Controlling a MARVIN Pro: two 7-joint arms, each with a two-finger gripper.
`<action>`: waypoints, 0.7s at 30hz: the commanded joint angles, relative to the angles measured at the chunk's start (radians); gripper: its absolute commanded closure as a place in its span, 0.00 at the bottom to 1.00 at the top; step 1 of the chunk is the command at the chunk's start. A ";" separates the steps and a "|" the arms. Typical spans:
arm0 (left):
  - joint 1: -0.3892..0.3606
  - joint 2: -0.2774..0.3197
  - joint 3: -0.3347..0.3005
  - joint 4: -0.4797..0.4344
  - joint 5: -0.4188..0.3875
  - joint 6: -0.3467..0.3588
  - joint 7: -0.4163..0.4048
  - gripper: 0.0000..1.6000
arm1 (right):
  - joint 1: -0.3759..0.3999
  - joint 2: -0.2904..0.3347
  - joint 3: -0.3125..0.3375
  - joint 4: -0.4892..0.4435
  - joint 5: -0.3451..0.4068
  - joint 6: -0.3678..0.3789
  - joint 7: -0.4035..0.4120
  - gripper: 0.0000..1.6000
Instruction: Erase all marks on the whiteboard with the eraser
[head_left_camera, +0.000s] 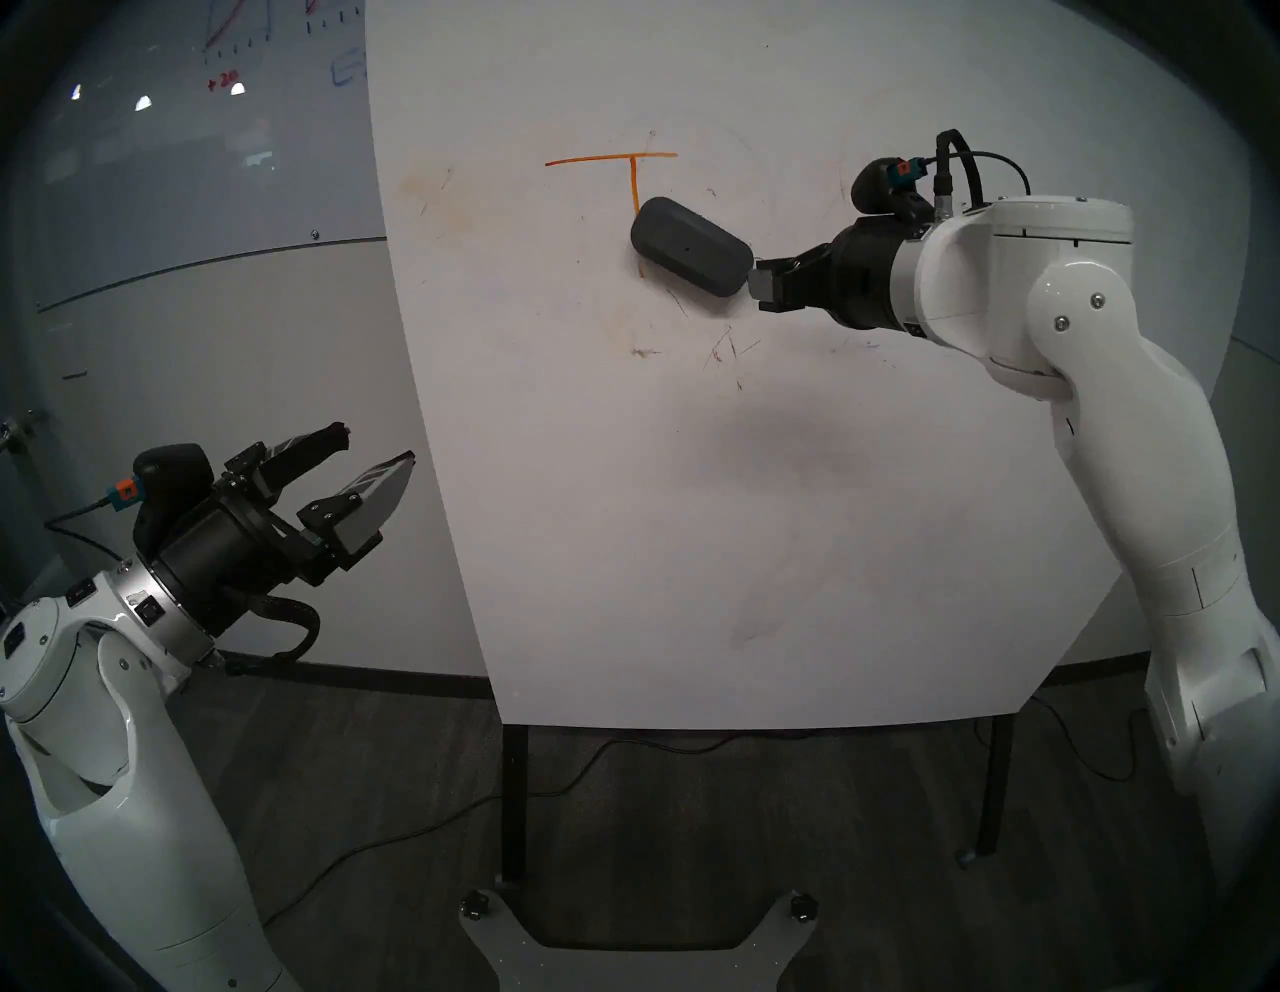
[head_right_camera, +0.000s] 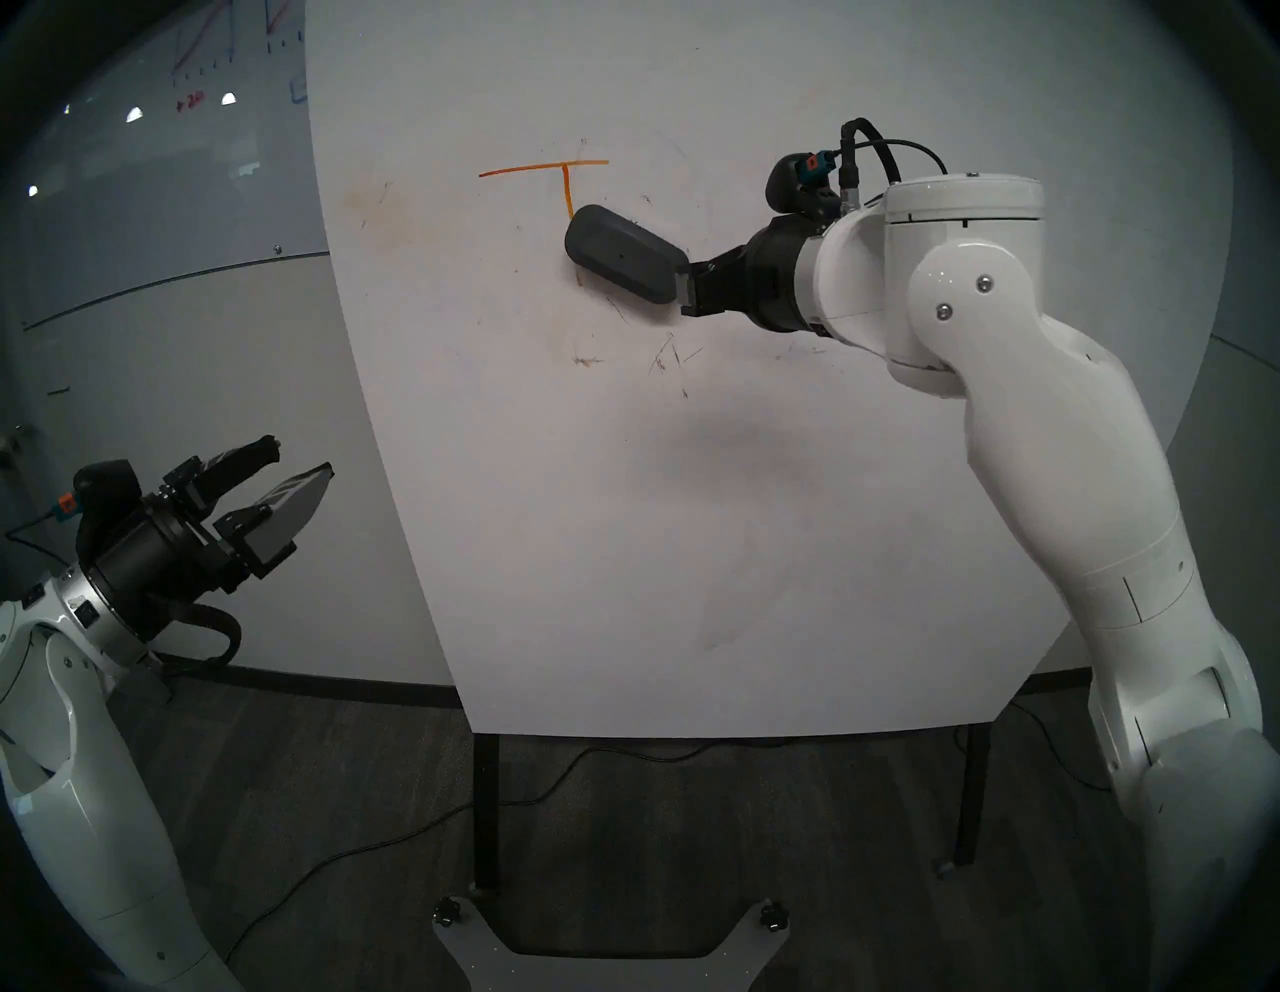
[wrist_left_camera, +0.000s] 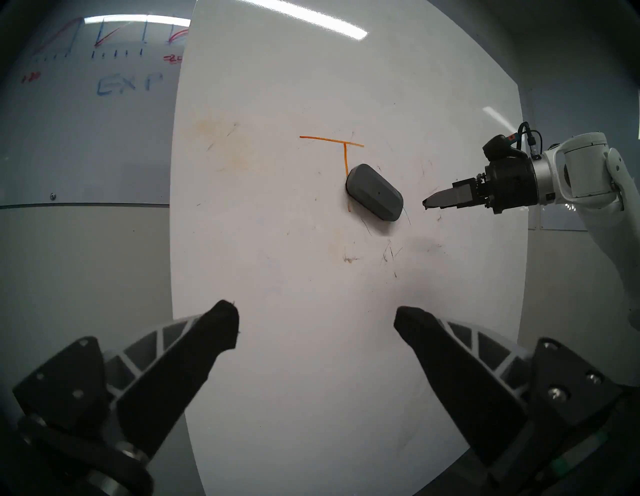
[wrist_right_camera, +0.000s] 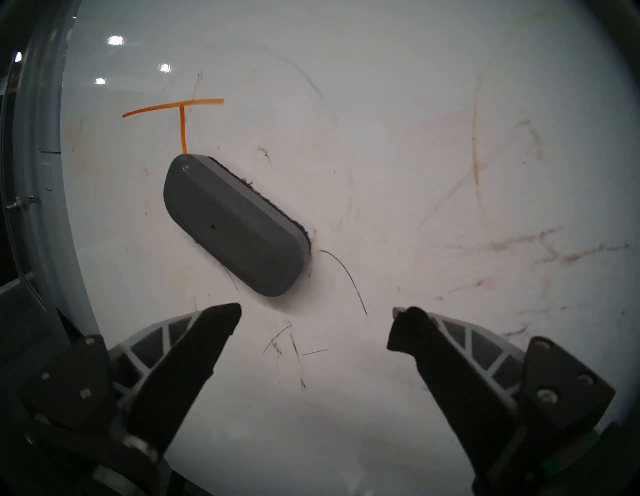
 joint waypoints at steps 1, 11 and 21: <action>0.000 0.001 0.001 -0.012 -0.003 0.000 0.001 0.00 | 0.000 0.004 0.011 -0.031 -0.011 -0.023 0.018 0.18; 0.000 0.001 0.001 -0.012 -0.003 0.000 0.000 0.00 | 0.051 -0.033 -0.011 -0.011 -0.054 -0.032 0.051 1.00; -0.001 0.001 0.001 -0.011 -0.002 0.000 -0.001 0.00 | 0.139 -0.098 -0.053 0.060 -0.113 -0.039 0.077 1.00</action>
